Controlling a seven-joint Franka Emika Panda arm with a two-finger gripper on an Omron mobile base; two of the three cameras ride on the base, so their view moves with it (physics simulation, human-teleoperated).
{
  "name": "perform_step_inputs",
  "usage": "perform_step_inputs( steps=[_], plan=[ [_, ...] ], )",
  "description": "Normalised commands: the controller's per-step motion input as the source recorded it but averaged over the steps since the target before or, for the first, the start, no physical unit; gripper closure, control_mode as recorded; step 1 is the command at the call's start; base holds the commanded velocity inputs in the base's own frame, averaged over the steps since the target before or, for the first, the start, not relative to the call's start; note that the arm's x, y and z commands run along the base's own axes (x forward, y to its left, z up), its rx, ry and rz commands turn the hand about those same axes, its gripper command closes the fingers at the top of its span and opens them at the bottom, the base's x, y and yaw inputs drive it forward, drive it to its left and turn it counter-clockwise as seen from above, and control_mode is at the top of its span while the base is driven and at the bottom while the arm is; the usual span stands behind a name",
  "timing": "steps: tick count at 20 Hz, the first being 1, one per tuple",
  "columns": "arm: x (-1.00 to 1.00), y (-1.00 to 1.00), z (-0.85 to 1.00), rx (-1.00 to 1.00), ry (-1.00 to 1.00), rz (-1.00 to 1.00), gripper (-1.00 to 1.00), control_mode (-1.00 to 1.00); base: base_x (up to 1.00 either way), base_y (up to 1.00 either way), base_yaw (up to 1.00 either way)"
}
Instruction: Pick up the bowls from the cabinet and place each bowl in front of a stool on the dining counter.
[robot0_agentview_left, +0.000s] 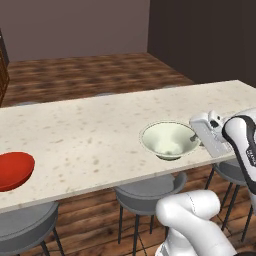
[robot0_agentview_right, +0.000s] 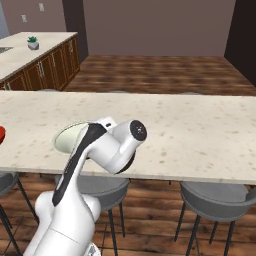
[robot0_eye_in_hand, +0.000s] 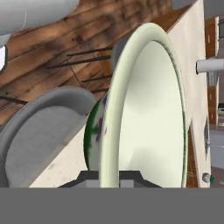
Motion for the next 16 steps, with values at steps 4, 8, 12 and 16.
perform_step_inputs(
  steps=[4,8,12,16],
  plan=[
    [0.41,0.0,-0.25,-0.02,0.01,-0.05,1.0,-1.0,0.0,0.0,0.0],
    [0.15,0.01,-0.14,0.0,0.0,0.0,1.0,-1.0,0.0,0.0,0.0],
    [0.09,0.0,-0.16,0.0,0.0,0.0,1.0,-1.0,0.0,0.0,0.0],
    [0.07,0.04,-0.21,0.0,0.0,0.0,1.0,-1.0,0.0,0.0,0.0]
  ],
)
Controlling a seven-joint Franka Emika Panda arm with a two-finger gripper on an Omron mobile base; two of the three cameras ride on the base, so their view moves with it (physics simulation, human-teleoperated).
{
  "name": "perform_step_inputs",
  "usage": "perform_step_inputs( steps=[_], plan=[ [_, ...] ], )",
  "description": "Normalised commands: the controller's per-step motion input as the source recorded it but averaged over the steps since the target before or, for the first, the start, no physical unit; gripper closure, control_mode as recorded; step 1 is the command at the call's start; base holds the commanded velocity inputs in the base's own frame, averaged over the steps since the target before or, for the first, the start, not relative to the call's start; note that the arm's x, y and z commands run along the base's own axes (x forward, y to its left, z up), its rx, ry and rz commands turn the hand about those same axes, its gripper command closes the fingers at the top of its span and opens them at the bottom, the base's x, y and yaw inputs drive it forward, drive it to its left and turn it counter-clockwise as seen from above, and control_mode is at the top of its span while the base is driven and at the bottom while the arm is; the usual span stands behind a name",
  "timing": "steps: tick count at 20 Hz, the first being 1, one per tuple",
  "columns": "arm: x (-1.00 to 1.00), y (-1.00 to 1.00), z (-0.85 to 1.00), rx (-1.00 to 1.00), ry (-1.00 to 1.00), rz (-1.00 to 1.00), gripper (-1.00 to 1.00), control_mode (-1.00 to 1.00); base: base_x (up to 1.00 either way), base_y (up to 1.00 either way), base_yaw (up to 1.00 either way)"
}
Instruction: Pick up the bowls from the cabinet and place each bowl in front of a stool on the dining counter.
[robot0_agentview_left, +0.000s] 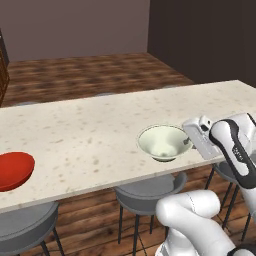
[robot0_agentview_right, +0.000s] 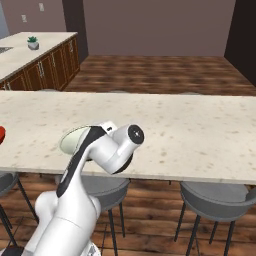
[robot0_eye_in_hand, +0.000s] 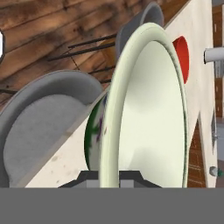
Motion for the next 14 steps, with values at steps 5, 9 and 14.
perform_step_inputs(
  steps=[5,9,14],
  plan=[
    [0.24,0.09,-0.22,0.0,0.0,0.0,1.0,-1.0,0.0,0.0,0.0],
    [0.37,0.12,-0.19,0.01,0.03,0.0,1.0,-1.0,0.0,0.0,0.0],
    [0.45,0.02,-0.2,0.0,0.08,0.0,1.0,-1.0,0.0,0.0,0.0]
  ],
)
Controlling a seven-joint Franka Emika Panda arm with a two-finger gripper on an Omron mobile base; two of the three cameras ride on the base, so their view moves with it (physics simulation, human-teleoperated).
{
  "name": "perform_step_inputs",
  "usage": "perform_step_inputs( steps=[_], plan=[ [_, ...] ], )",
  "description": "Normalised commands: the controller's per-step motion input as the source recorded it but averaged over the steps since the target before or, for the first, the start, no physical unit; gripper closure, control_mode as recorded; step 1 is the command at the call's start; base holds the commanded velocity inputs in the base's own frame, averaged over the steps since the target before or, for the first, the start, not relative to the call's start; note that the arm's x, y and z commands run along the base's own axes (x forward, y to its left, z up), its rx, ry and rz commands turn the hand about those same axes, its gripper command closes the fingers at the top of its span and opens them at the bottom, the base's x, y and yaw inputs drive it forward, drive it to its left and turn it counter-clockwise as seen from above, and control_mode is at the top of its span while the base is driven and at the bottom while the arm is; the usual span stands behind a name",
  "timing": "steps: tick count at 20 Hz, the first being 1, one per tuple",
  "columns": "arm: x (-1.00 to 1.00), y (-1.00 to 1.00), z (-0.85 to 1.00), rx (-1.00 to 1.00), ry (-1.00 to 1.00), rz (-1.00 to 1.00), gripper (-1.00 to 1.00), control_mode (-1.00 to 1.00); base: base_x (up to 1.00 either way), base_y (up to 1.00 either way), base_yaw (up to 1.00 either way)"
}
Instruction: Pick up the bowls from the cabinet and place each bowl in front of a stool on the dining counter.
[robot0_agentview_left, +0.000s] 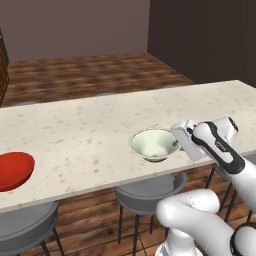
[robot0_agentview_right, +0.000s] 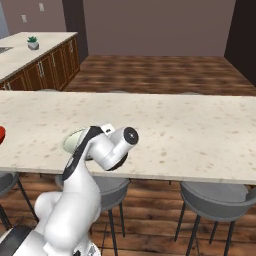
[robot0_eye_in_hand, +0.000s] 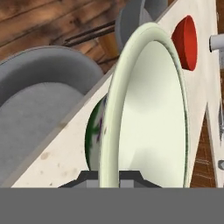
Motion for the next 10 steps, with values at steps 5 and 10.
perform_step_inputs(
  steps=[5,10],
  plan=[
    [0.43,0.0,-0.27,0.0,0.07,0.0,1.0,-1.0,0.0,0.0,0.0],
    [0.37,0.0,-0.3,0.06,0.01,0.02,1.0,-1.0,0.0,0.0,0.0]
  ],
)
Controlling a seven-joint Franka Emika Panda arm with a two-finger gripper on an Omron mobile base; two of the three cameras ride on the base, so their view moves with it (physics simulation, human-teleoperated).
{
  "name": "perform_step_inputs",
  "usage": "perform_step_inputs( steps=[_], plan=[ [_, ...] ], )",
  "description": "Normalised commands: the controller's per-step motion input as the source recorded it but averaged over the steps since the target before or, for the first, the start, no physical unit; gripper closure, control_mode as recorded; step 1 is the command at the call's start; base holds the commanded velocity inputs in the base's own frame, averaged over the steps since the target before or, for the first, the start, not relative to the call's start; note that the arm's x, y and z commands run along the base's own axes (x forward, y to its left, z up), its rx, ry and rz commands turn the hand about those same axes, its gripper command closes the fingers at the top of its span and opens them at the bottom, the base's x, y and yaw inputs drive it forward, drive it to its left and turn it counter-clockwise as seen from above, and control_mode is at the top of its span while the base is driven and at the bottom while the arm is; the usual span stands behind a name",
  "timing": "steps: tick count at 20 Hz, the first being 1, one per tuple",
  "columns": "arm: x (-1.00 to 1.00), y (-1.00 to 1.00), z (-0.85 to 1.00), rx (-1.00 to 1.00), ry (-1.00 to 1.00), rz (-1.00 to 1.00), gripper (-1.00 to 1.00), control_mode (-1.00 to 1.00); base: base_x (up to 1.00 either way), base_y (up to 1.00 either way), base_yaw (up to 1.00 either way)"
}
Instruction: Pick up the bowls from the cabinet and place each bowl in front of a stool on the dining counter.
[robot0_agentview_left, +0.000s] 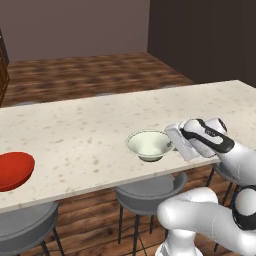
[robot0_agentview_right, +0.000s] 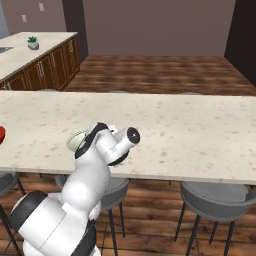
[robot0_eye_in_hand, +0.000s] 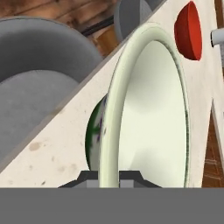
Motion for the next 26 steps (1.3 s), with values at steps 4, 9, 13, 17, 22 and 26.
perform_step_inputs(
  steps=[4,9,13,17,22,26],
  plan=[
    [0.28,0.0,-0.32,0.07,0.0,0.0,1.0,-1.0,0.0,0.0,0.0],
    [0.24,0.0,-0.36,0.05,0.0,0.0,1.0,-1.0,0.0,0.0,0.0],
    [0.14,0.02,-0.35,0.03,-0.01,0.0,1.0,-1.0,0.0,0.0,0.0],
    [0.14,0.02,-0.28,0.03,-0.03,0.0,1.0,-1.0,0.0,0.0,0.0],
    [0.2,0.05,-0.23,0.06,-0.03,0.0,1.0,-1.0,0.0,0.0,0.0],
    [0.15,0.04,-0.11,0.04,-0.01,0.0,1.0,-1.0,0.0,0.0,0.0]
  ],
)
